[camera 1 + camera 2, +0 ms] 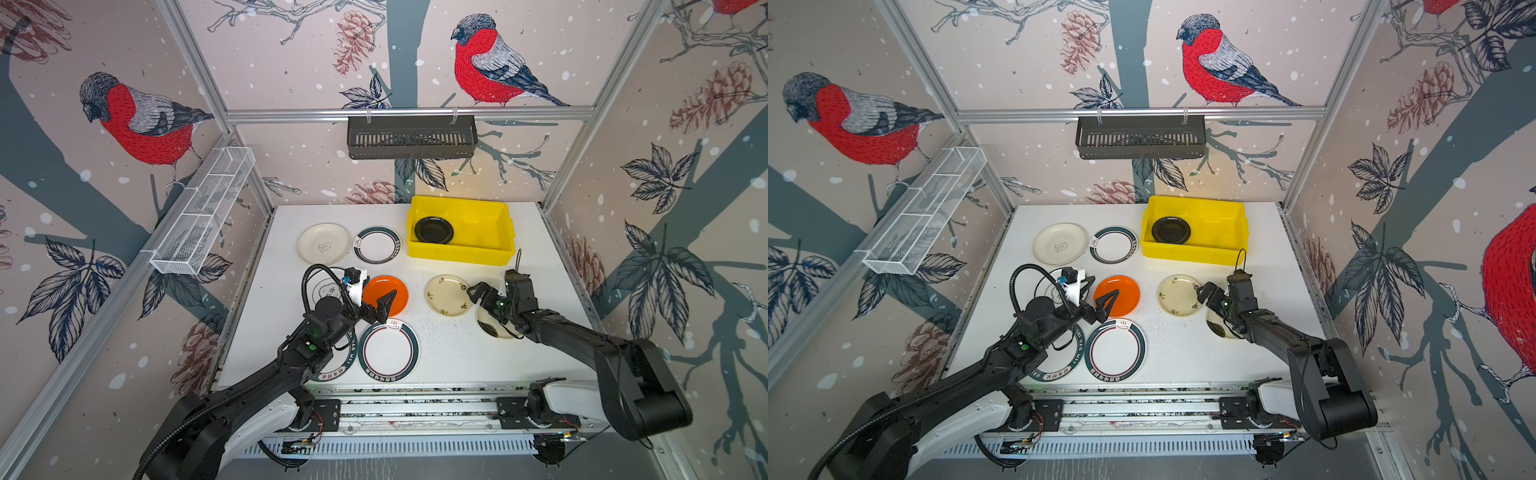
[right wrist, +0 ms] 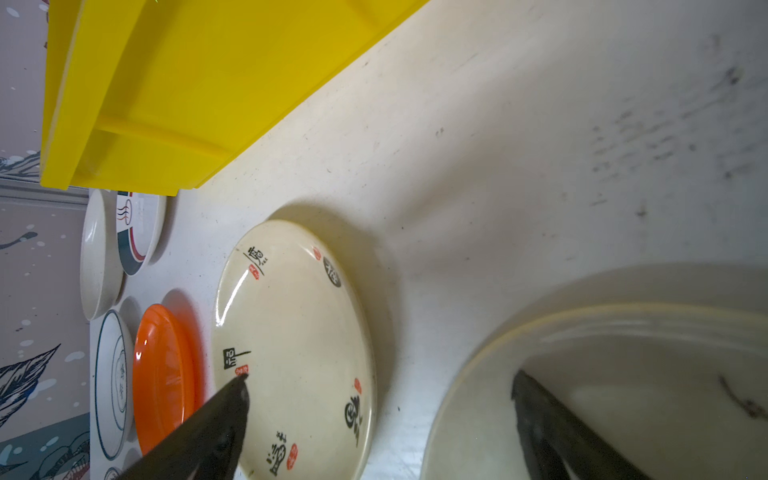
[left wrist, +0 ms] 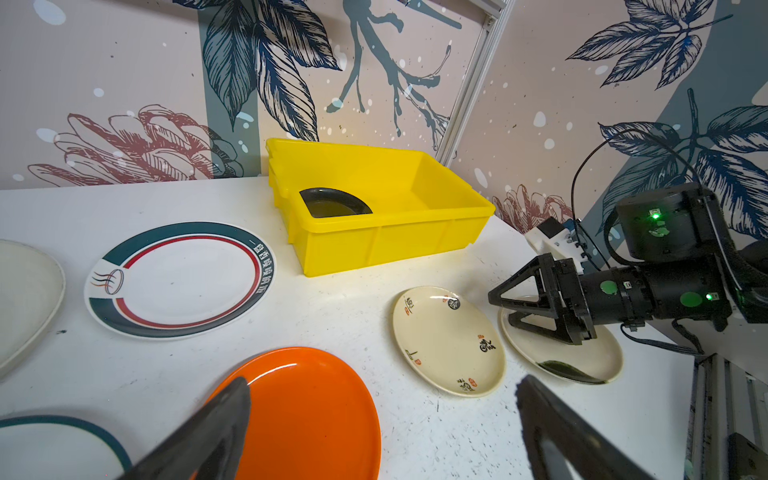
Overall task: Place the plates into the plastic bin on the countertop
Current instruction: 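Move the right gripper back to the cream plate with black flower print, then push the right gripper against the flower-print plate's rim to grasp it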
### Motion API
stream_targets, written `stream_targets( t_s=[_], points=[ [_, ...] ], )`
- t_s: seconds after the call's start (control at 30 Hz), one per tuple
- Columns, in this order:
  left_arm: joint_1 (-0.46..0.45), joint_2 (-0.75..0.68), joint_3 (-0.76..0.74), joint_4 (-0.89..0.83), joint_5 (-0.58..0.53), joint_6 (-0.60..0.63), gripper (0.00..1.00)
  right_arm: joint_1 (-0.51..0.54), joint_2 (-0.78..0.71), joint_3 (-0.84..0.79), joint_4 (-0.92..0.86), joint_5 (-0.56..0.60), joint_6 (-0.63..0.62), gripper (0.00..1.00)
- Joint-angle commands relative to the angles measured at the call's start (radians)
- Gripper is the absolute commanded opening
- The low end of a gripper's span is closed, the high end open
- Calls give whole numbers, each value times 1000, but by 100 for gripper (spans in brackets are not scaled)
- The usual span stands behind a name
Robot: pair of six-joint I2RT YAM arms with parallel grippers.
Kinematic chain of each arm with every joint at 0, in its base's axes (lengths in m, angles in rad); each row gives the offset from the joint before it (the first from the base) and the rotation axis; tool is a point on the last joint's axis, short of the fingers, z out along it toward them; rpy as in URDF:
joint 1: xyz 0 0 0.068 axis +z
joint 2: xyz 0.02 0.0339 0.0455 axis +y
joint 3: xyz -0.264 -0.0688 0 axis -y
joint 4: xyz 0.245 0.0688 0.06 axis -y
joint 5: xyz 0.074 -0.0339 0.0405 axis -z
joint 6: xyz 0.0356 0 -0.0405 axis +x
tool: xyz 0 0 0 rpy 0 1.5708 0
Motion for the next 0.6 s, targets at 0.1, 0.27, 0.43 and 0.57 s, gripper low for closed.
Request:
stream_targets(
  t_s=[0.1,0.27,0.43,0.57],
  points=[
    [0,-3,7,5,-18,20,99,-12,43,15,-5,-58,20,99],
    [-1,-5,8,7,-16,19,99,-15,74,42,17,-64,21,99],
    [-1,2,6,10,-9,18,99,-20,110,86,9,-66,0,99],
    [0,0,6,10,-8,17,99,-27,85,106,-21,-72,-26,99]
  ],
)
